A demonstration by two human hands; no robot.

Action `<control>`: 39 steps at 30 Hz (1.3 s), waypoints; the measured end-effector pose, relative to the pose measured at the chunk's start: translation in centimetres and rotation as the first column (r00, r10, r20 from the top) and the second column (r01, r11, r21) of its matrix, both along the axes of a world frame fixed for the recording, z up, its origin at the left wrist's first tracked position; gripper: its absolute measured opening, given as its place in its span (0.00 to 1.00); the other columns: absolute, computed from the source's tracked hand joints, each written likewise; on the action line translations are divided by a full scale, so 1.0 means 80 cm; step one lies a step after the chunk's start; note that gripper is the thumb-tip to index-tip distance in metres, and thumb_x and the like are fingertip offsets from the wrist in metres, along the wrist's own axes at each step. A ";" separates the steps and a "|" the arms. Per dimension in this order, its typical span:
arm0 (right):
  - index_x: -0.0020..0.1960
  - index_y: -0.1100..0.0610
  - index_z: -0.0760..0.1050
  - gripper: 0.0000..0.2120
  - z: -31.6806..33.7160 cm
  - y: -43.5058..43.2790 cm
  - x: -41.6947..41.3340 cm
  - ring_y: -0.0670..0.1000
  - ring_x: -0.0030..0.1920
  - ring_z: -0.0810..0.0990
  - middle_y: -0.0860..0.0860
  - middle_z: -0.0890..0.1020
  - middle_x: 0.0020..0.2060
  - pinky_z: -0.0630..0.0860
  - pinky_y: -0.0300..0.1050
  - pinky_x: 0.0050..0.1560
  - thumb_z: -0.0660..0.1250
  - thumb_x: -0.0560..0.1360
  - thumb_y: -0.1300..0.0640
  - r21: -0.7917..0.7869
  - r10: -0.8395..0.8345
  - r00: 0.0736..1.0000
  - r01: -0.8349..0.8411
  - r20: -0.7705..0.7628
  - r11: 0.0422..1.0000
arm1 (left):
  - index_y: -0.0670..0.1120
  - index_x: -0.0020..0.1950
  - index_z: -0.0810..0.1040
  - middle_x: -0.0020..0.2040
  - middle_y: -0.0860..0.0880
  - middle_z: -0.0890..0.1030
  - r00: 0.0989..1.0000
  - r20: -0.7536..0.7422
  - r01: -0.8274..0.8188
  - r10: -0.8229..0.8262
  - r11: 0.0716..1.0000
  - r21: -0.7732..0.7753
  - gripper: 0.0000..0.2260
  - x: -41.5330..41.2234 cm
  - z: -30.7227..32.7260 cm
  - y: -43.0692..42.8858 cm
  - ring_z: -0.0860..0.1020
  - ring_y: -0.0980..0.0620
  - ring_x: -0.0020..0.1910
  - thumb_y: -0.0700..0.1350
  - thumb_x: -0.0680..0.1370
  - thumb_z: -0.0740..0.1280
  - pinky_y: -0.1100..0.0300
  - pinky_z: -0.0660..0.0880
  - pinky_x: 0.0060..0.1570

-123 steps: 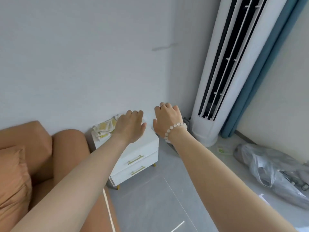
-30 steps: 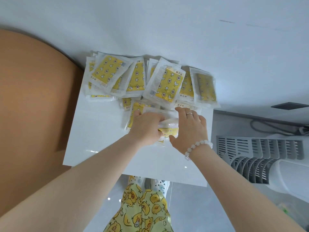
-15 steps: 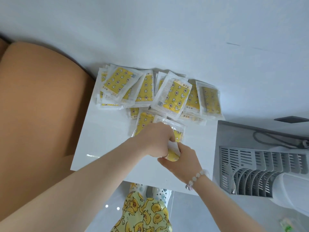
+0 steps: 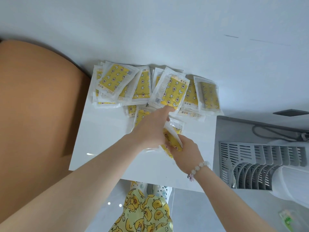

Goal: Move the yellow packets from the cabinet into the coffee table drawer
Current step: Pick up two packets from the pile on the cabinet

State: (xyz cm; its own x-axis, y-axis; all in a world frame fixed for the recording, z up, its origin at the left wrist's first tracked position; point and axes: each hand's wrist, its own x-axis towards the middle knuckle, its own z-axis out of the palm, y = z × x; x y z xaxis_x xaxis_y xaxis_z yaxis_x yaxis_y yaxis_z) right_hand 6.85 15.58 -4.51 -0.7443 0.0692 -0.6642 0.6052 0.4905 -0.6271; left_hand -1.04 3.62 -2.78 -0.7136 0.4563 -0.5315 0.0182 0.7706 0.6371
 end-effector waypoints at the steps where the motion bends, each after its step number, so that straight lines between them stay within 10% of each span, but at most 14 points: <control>1: 0.42 0.55 0.73 0.05 -0.001 0.002 0.000 0.49 0.31 0.71 0.48 0.74 0.31 0.65 0.35 0.30 0.64 0.77 0.59 -0.023 -0.037 0.999 0.037 0.017 0.999 | 0.53 0.72 0.62 0.54 0.55 0.70 0.999 0.000 -0.037 0.037 0.998 0.042 0.40 -0.002 0.003 0.001 0.73 0.54 0.50 0.38 0.65 0.77 0.66 0.68 0.43; 5: 0.50 0.59 0.76 0.04 -0.001 0.011 0.006 0.51 0.38 0.76 0.52 0.80 0.41 0.70 0.33 0.32 0.65 0.76 0.62 -0.127 -0.196 0.976 0.208 0.099 0.970 | 0.54 0.64 0.70 0.52 0.57 0.74 0.943 0.072 -0.334 0.326 0.924 0.188 0.25 -0.016 0.013 0.001 0.76 0.60 0.43 0.45 0.70 0.75 0.72 0.71 0.33; 10: 0.49 0.54 0.75 0.06 -0.009 0.025 0.022 0.49 0.41 0.79 0.47 0.81 0.40 0.73 0.36 0.37 0.66 0.76 0.64 -0.171 -0.483 0.860 0.507 0.162 0.845 | 0.49 0.58 0.75 0.52 0.53 0.79 0.585 0.118 -0.811 0.803 0.581 0.065 0.12 -0.008 -0.011 -0.022 0.76 0.55 0.50 0.46 0.75 0.69 0.60 0.73 0.52; 22: 0.45 0.48 0.75 0.11 -0.026 0.036 0.028 0.56 0.54 0.79 0.47 0.82 0.46 0.73 0.58 0.63 0.65 0.77 0.64 -0.249 -0.715 0.647 0.763 0.266 0.597 | 0.44 0.60 0.70 0.56 0.49 0.74 0.800 -0.210 -0.599 0.562 0.728 -0.335 0.29 0.051 -0.059 0.011 0.74 0.48 0.57 0.62 0.69 0.71 0.53 0.72 0.54; 29: 0.45 0.49 0.75 0.10 -0.022 0.046 0.017 0.57 0.57 0.79 0.48 0.82 0.46 0.72 0.60 0.63 0.65 0.77 0.64 -0.291 -0.726 0.647 0.758 0.231 0.583 | 0.46 0.48 0.76 0.40 0.54 0.75 0.719 -0.085 -0.694 0.690 0.705 -0.145 0.08 0.043 -0.069 0.010 0.74 0.51 0.44 0.48 0.75 0.70 0.61 0.66 0.41; 39: 0.46 0.50 0.76 0.08 -0.019 0.052 0.013 0.57 0.56 0.80 0.49 0.82 0.47 0.72 0.59 0.63 0.66 0.76 0.63 -0.292 -0.738 0.628 0.774 0.245 0.562 | 0.50 0.43 0.75 0.38 0.53 0.79 0.686 0.089 -0.727 0.722 0.674 0.134 0.05 0.045 -0.051 -0.009 0.77 0.54 0.39 0.43 0.76 0.69 0.64 0.70 0.39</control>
